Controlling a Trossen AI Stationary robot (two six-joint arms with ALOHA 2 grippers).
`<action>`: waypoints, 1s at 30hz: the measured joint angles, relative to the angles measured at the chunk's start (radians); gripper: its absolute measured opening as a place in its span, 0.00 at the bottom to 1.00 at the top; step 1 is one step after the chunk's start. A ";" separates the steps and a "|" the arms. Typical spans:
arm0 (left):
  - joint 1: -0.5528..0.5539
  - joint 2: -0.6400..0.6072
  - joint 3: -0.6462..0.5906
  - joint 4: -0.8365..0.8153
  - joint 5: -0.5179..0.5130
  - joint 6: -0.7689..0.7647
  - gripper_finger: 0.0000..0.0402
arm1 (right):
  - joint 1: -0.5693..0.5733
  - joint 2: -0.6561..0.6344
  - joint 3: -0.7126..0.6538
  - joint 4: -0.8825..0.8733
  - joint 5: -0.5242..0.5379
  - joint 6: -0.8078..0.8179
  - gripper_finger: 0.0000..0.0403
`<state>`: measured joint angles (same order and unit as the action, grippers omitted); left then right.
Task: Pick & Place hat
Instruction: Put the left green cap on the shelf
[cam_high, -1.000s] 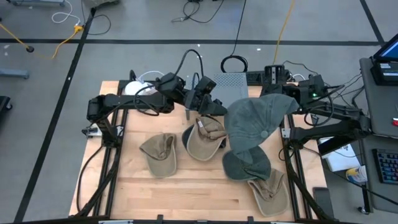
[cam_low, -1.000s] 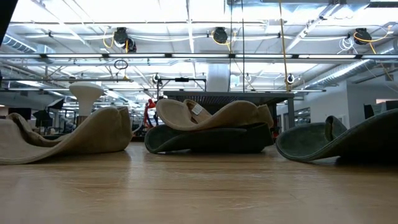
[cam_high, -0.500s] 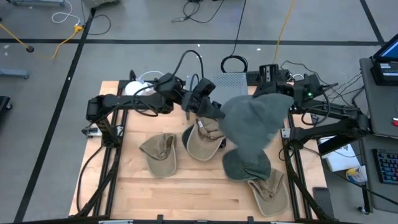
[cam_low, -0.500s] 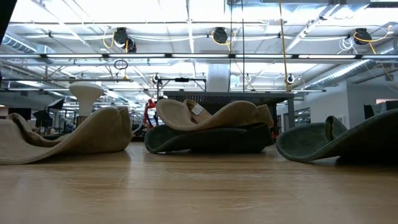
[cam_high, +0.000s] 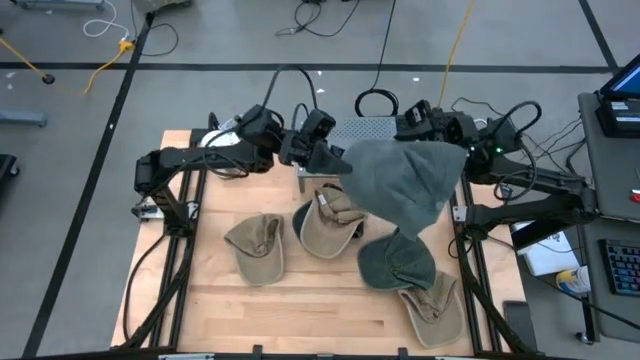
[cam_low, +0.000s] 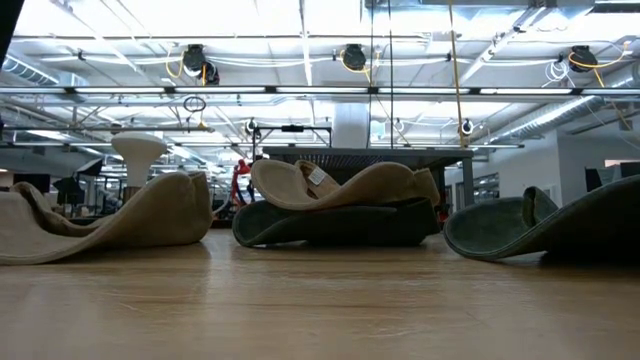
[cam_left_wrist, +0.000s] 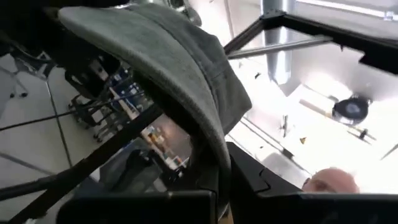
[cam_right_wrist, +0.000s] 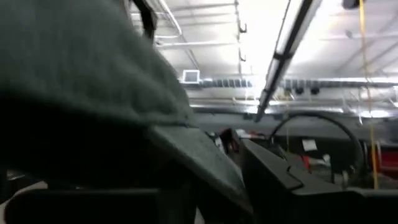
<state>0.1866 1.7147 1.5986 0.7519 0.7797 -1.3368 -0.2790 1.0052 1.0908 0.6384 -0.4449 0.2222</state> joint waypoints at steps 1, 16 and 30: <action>0.012 -0.013 0.000 -0.007 0.029 0.002 0.02 | 0.000 -0.015 -0.001 -0.022 0.011 0.003 0.28; 0.203 -0.151 0.002 -0.152 0.144 0.088 0.02 | -0.001 -0.208 0.000 -0.308 0.109 -0.030 0.46; 0.302 -0.179 0.002 -0.264 0.195 0.095 0.02 | 0.000 -0.227 0.000 -0.414 0.182 -0.203 0.46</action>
<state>0.4884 1.5361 1.6005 0.4883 0.9743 -1.2421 -0.2794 0.7780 1.0904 0.2245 -0.2625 0.0190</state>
